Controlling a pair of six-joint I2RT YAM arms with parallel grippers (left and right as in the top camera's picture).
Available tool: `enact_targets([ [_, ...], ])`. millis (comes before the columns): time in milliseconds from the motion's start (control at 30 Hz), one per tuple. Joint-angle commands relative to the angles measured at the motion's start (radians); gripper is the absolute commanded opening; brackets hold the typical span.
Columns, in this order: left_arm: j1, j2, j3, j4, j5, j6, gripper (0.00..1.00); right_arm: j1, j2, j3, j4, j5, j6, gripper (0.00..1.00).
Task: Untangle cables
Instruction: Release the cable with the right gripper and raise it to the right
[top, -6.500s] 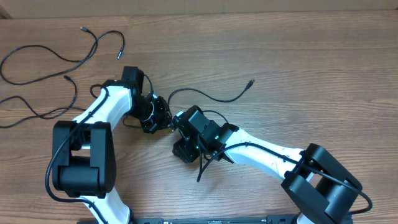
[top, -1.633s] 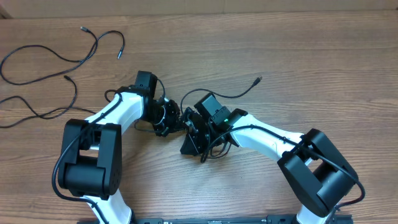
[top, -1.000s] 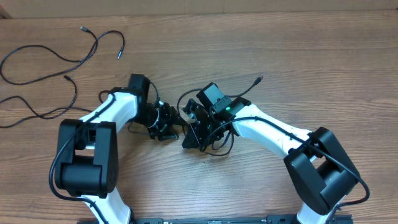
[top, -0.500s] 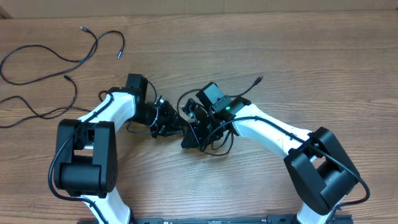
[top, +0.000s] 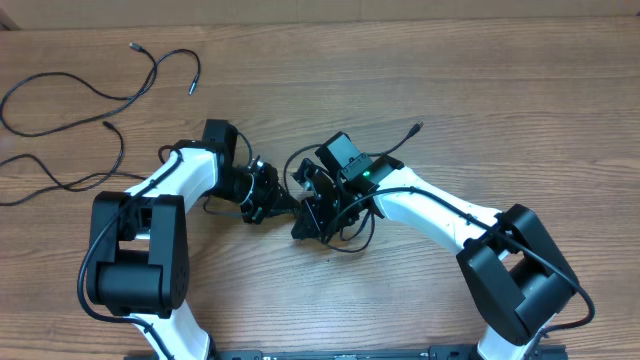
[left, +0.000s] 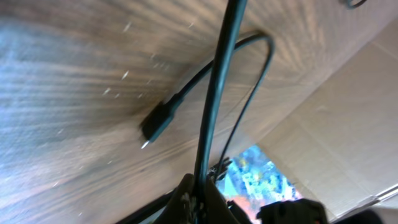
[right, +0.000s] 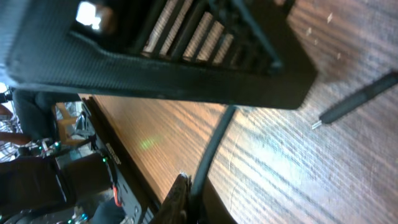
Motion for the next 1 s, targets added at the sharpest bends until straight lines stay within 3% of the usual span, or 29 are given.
enact_targets([
  [0, -0.004, -0.004, 0.024, -0.068, -0.071, 0.090, 0.04, -0.028, -0.016, 0.064, -0.047, -0.013, -0.007, 0.08],
  [100, -0.004, -0.031, 0.048, -0.165, -0.195, 0.092, 0.04, -0.067, -0.030, 0.127, -0.125, -0.010, -0.016, 0.32],
  [200, -0.004, -0.090, 0.074, -0.234, -0.285, 0.093, 0.04, -0.115, -0.048, 0.207, -0.222, -0.001, -0.038, 0.70],
  [300, -0.004, -0.228, 0.083, -0.248, -0.285, 0.092, 0.04, -0.192, -0.061, 0.330, -0.374, 0.041, -0.037, 0.98],
  [400, -0.005, -0.383, 0.087, -0.270, -0.289, 0.092, 0.04, -0.291, -0.061, 0.409, -0.467, 0.164, -0.025, 1.00],
  [733, -0.010, -0.808, 0.127, -0.333, -0.369, 0.092, 0.04, -0.607, -0.061, 0.419, -0.473, 0.326, -0.026, 1.00],
  [967, -0.010, -0.928, 0.265, -0.330, -0.352, 0.080, 0.04, -0.730, -0.061, 0.419, -0.473, 0.339, -0.026, 1.00],
])
